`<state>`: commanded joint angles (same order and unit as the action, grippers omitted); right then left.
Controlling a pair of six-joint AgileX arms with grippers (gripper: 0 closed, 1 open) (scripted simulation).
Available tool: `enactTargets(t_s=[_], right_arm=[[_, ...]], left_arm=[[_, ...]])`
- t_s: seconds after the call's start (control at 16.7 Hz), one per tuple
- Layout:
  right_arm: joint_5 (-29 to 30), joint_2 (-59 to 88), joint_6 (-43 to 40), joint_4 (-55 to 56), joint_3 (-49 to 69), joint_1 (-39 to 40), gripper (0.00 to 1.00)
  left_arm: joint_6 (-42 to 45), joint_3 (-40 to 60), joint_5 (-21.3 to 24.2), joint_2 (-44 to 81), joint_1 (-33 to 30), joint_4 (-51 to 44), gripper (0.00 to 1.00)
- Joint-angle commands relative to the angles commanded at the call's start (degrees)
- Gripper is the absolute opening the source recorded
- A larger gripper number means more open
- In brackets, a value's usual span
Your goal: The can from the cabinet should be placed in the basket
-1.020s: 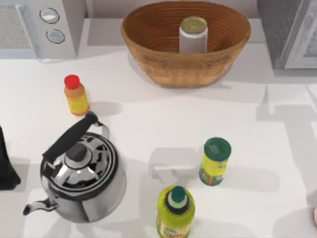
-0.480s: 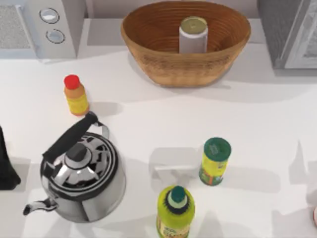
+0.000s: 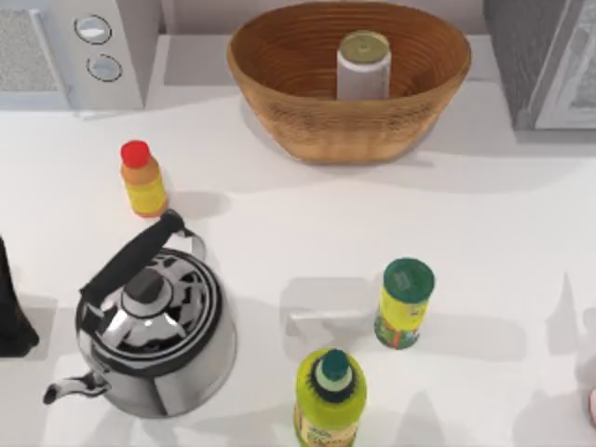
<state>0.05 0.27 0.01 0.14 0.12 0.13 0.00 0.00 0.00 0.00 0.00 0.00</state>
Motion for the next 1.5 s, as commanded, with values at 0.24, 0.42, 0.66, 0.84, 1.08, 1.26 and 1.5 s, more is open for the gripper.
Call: enactTargets(t_s=[0.24,0.42,0.66,0.84,1.08,1.26,1.5], right_arm=[[-5.3,4.6,0.5,5.6,2.9,-5.0,1.0],[-13.6,14.2,1.0,14.4,6.1,-12.9,1.0],[-27.3,33.3,1.4,29.8,10.6,-26.6,1.0],[-37.5,50.1,1.5,42.0,13.7,-37.3,1.0],[-49.2,71.2,1.7,56.8,17.4,-49.4,1.0],[-54.9,82.2,1.7,64.6,19.5,-55.4,1.0],[-57.9,88.5,1.7,69.0,20.9,-58.8,1.0]], left_arm=[[0.0,0.0,0.0,0.0,0.0,0.0,1.0],[0.0,0.0,0.0,0.0,0.0,0.0,1.0],[0.0,0.0,0.0,0.0,0.0,0.0,1.0],[0.0,0.0,0.0,0.0,0.0,0.0,1.0],[0.0,0.0,0.0,0.0,0.0,0.0,1.0],[0.0,0.0,0.0,0.0,0.0,0.0,1.0],[0.0,0.0,0.0,0.0,0.0,0.0,1.0]])
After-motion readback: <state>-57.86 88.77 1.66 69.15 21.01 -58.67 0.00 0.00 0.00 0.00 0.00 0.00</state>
